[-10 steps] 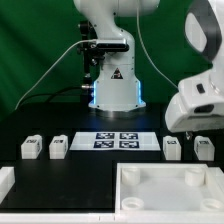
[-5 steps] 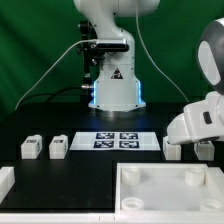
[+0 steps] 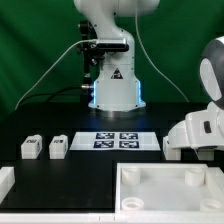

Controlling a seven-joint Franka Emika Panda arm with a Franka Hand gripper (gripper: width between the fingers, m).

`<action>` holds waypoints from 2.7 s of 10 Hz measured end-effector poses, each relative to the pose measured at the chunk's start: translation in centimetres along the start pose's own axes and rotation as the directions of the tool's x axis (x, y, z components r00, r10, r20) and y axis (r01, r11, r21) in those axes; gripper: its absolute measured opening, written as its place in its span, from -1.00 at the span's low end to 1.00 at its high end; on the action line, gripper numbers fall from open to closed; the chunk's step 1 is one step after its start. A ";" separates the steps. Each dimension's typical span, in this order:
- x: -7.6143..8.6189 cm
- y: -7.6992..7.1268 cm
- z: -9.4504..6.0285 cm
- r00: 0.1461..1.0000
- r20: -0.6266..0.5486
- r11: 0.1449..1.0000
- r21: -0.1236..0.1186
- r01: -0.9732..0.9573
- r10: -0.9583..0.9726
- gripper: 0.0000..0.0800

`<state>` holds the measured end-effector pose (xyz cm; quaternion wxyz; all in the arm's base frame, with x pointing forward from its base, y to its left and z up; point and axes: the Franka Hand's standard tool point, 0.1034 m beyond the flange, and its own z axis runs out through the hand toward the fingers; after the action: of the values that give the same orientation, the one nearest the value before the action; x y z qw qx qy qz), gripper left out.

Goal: Assemble one leg

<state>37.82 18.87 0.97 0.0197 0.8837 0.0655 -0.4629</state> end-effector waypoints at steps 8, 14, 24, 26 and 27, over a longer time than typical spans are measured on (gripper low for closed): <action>0.0 0.0 0.0 1.000 0.000 1.000 0.000 0.000 0.000 -0.28; -4.2 3.7 -7.5 0.997 -0.041 0.998 0.003 0.063 -0.063 -0.28; -2.8 11.8 -23.3 0.488 -0.868 0.995 -0.052 0.083 -0.086 -0.28; -2.7 12.2 -23.7 0.272 -0.959 0.996 -0.073 0.060 -0.087 -0.28; -2.6 12.5 -23.4 0.186 -0.979 0.996 -0.081 0.044 -0.088 -0.28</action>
Offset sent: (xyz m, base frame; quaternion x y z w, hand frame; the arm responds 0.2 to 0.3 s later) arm 0.0000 0.0000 0.0000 0.0000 0.0000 0.0000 1.0000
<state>57.14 8.47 16.18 -0.0309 0.9719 0.1086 0.2065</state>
